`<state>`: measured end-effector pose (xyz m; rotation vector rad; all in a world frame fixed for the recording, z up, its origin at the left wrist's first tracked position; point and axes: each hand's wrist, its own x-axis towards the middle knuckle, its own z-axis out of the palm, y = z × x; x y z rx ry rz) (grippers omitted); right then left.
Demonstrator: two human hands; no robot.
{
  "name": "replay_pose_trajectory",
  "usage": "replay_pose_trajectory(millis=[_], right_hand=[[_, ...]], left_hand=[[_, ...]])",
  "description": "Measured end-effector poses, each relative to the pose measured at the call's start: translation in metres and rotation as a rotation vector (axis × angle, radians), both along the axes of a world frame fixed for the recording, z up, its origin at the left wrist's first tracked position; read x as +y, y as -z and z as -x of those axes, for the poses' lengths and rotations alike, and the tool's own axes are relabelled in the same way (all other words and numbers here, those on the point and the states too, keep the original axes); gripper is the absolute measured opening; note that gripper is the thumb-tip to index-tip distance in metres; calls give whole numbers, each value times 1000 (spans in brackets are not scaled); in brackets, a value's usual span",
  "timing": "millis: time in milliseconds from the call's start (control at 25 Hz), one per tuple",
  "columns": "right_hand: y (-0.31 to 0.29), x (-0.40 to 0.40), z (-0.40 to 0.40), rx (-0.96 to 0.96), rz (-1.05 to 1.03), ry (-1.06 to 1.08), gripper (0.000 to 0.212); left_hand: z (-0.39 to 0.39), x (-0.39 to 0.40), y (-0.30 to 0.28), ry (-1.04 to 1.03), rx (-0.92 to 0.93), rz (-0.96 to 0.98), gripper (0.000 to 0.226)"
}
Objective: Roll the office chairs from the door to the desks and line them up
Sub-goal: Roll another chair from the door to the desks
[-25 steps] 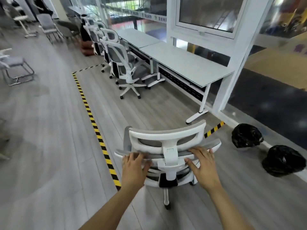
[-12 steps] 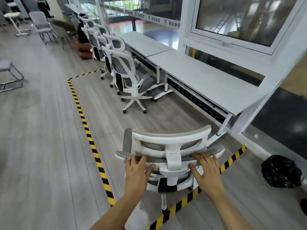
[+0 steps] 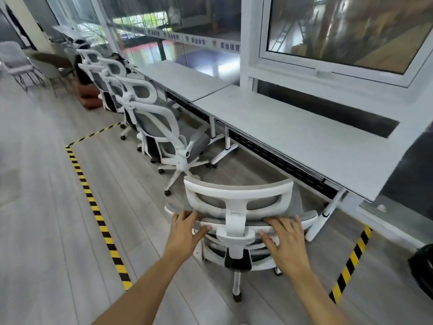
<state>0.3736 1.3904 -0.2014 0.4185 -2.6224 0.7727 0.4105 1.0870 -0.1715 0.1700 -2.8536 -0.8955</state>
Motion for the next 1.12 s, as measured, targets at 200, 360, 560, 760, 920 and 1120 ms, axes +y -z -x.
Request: replay_pose_trajectory(millis=[200, 360, 560, 760, 920, 1120], right_hand=[[-1, -68, 104, -81, -4, 85, 41], [-6, -111, 174, -113, -42, 115, 35], [-6, -188, 231, -115, 1, 246, 34], [-15, -260, 265, -173, -36, 326, 38], [-15, -292, 275, -269, -123, 325, 53], [-25, -311, 267, -302, -116, 406, 62]], left_hand=[[134, -65, -2, 76, -15, -23, 45], [217, -109, 6, 115, 38, 0, 39], [308, -179, 12, 215, 109, 99, 39], [375, -248, 10, 327, 48, 160, 45], [382, -270, 0, 317, 11, 117, 45], [364, -273, 2, 481, -82, 389, 83]])
